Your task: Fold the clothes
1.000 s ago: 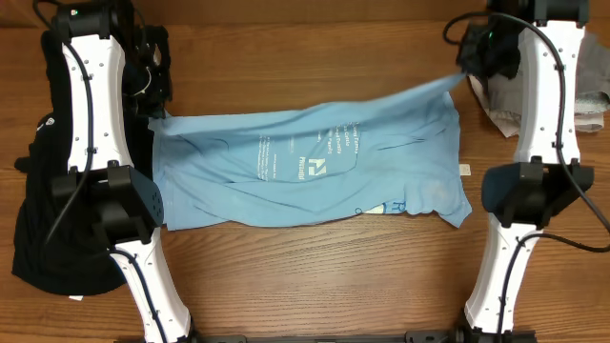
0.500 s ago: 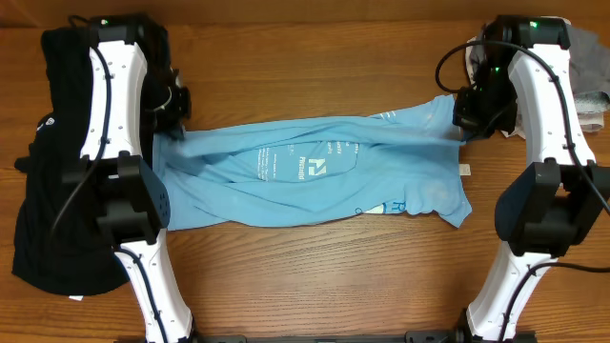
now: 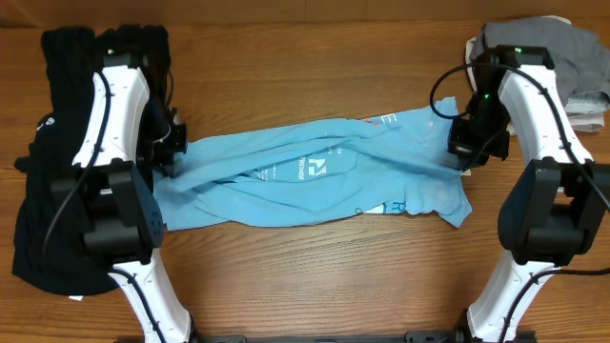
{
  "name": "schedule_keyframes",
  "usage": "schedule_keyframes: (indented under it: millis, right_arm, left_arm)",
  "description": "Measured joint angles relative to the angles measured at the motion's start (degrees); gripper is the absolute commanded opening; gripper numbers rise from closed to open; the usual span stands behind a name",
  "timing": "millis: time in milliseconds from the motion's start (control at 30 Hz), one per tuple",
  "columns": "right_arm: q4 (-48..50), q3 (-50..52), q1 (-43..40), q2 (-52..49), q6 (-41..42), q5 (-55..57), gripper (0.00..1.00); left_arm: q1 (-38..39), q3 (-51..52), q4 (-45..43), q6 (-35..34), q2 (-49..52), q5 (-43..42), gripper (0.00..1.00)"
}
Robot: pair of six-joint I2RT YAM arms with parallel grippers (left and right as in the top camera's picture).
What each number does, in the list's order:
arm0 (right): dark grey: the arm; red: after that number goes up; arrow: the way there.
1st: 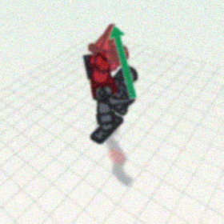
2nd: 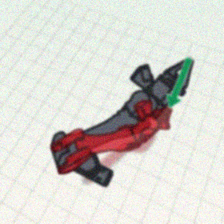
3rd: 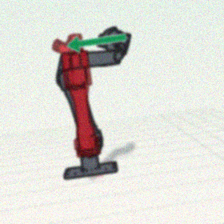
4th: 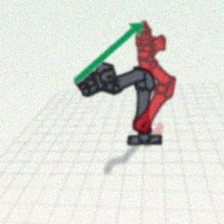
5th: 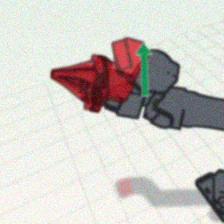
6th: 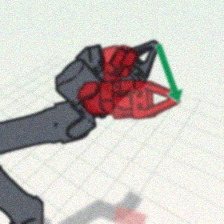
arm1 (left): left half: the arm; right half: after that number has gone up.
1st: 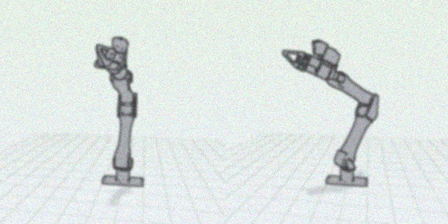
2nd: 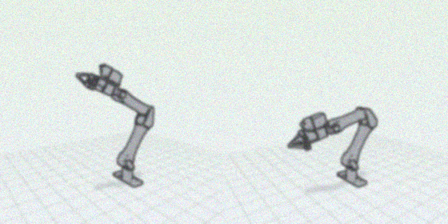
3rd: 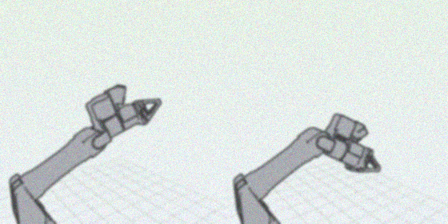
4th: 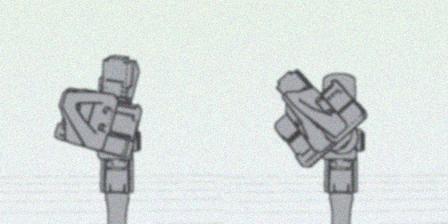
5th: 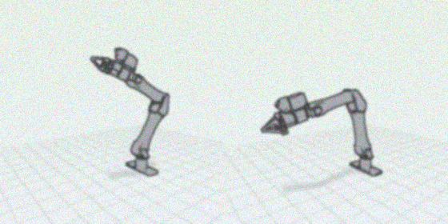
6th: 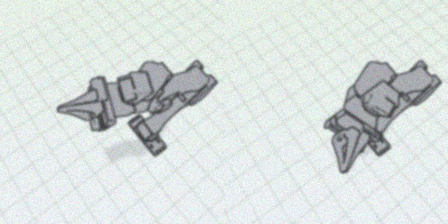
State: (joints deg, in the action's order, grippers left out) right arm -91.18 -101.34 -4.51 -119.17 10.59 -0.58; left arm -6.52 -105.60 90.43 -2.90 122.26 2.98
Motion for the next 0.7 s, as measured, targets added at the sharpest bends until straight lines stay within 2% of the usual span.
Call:
schedule_keyframes:
  millis: [33,67,100,133,200,700]
  right_arm:
    - [0.68,0.7,0.0,0.04,-0.04,-0.02,0.21]
    - [1.73,1.6,0.0,0.07,-0.22,0.02,0.45]
    - [2.67,2.32,0.0,0.07,-0.46,0.0,0.66]
    - [2.84,2.69,0.0,0.07,-0.46,0.02,0.73]
    - [2.82,2.89,0.0,0.09,-1.18,0.07,0.76]
    - [7.43,2.34,0.0,0.09,-3.41,-4.22,0.77]
  left_arm:
    - [-0.22,0.7,-0.85,0.0,0.0,0.17,0.38]
    - [-0.39,1.42,-2.03,-0.07,0.0,0.33,0.58]
    - [-0.57,1.86,-2.91,-0.13,0.0,0.5,0.7]
    - [-0.66,1.99,-3.41,-0.15,0.0,0.59,0.77]
    - [-0.76,1.99,-4.52,-0.22,0.0,0.79,0.83]
    - [-2.73,1.97,-12.39,2.75,0.0,-2.73,0.85]
